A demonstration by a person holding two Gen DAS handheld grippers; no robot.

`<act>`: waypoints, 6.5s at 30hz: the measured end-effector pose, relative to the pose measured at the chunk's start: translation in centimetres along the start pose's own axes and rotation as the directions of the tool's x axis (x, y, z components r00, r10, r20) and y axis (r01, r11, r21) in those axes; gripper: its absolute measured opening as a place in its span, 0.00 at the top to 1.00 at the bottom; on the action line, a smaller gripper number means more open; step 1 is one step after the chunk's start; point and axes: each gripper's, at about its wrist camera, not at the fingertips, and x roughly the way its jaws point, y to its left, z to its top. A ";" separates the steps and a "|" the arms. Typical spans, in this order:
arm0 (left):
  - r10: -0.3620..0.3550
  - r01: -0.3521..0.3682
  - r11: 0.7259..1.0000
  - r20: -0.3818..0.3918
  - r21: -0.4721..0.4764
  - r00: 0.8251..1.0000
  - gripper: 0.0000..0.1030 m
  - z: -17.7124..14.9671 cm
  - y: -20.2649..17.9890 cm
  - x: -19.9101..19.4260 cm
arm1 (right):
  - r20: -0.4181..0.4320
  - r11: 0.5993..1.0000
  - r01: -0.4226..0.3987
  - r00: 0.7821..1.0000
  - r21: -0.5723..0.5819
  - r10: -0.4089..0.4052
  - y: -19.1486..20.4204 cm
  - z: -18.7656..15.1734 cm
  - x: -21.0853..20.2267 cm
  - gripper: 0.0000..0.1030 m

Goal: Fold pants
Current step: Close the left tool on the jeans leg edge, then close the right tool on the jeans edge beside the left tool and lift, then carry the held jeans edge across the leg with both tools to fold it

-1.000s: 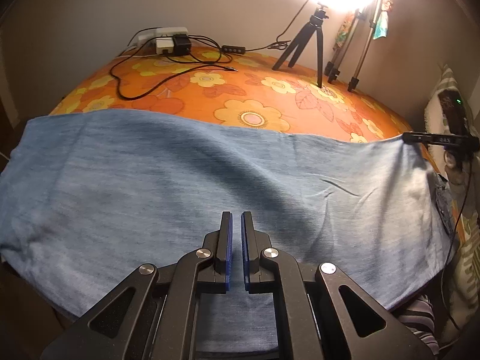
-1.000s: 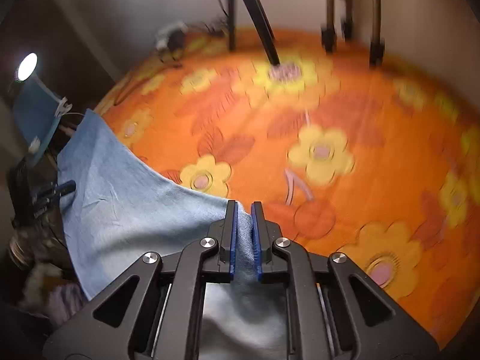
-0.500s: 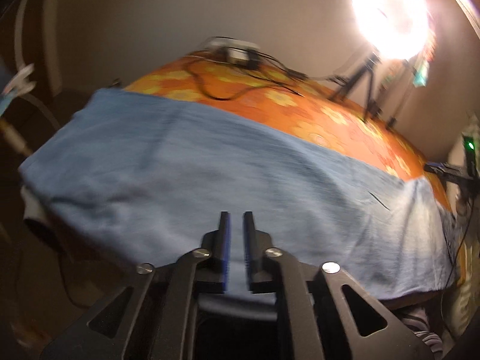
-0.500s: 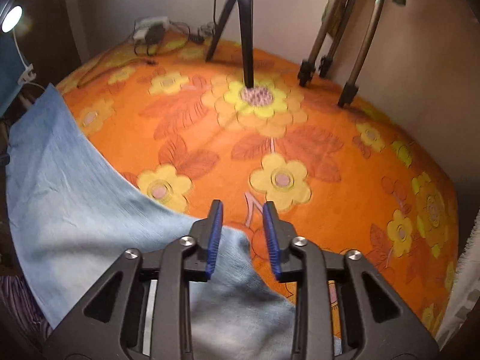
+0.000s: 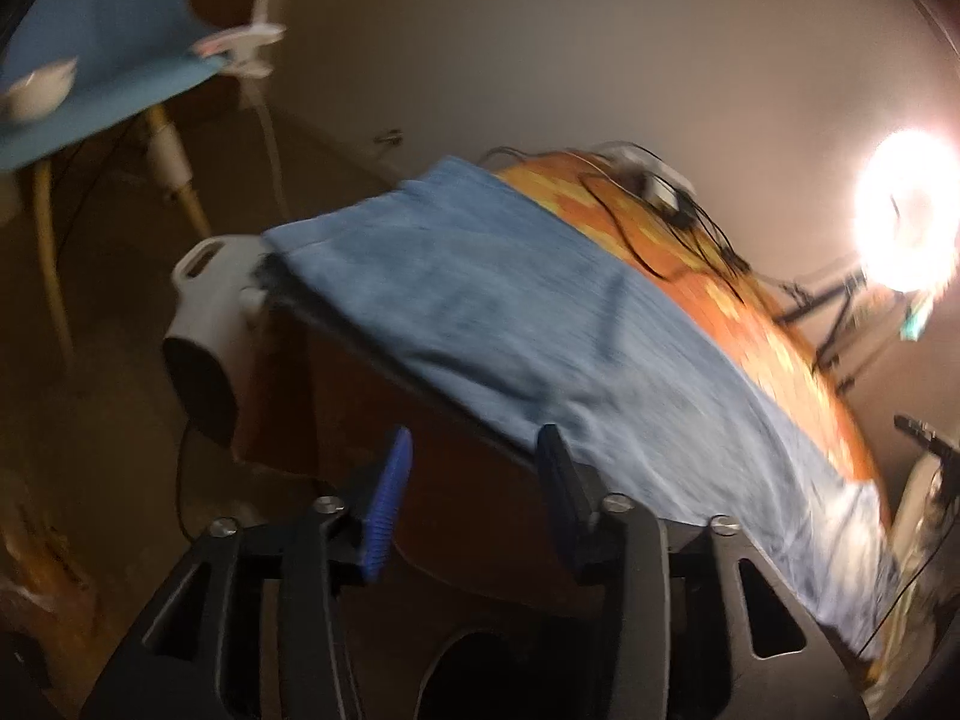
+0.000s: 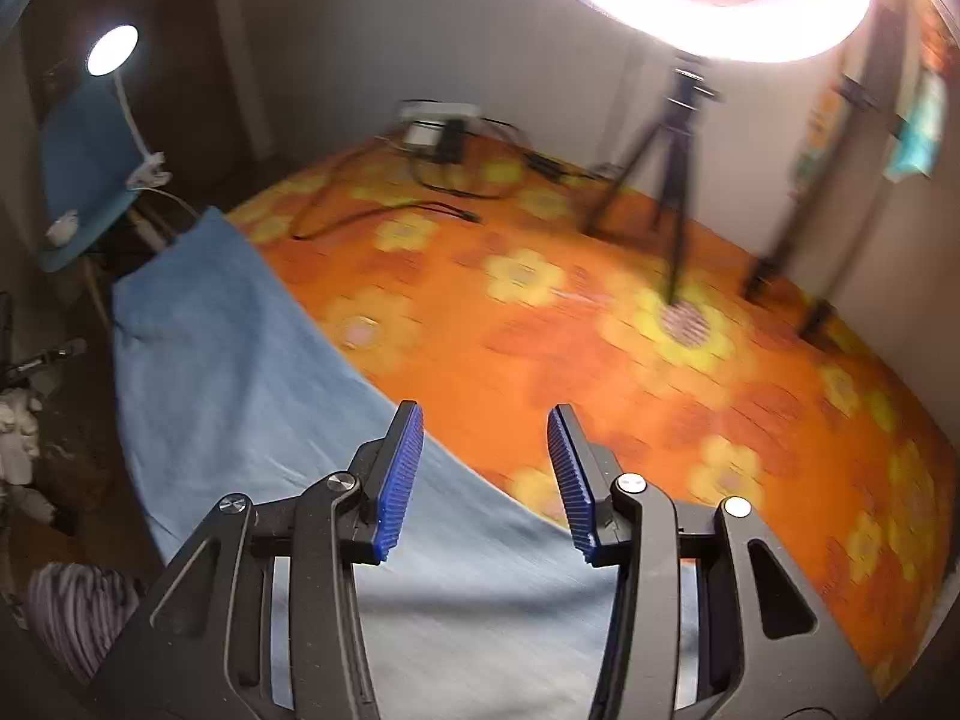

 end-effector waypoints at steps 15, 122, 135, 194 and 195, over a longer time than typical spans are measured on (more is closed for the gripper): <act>-0.069 0.073 0.945 0.025 -0.319 0.997 0.47 4.6 9.3 4.1 | -0.059 0.940 -0.279 0.960 -0.195 0.273 18.2 7.8 10.0 0.56; -0.374 0.312 0.812 0.029 0.493 0.927 0.90 -1.6 -14.7 -0.4 | -0.262 0.967 -0.215 0.933 0.135 0.245 25.6 15.3 17.1 0.91; -0.528 0.502 0.678 -0.121 0.537 0.841 0.90 -6.4 -24.4 -1.8 | -0.219 0.959 -0.132 0.957 0.250 0.188 13.7 9.0 8.1 0.91; -0.520 0.782 0.166 -0.621 0.600 0.587 0.90 -30.0 -50.4 -2.8 | -0.192 0.770 0.163 0.980 0.617 -0.053 -18.5 -22.7 -12.2 0.91; -0.517 0.784 0.161 -0.625 0.600 0.585 0.90 -30.2 -50.5 -2.7 | -0.194 0.768 0.166 0.979 0.619 -0.056 -18.7 -23.0 -12.2 0.91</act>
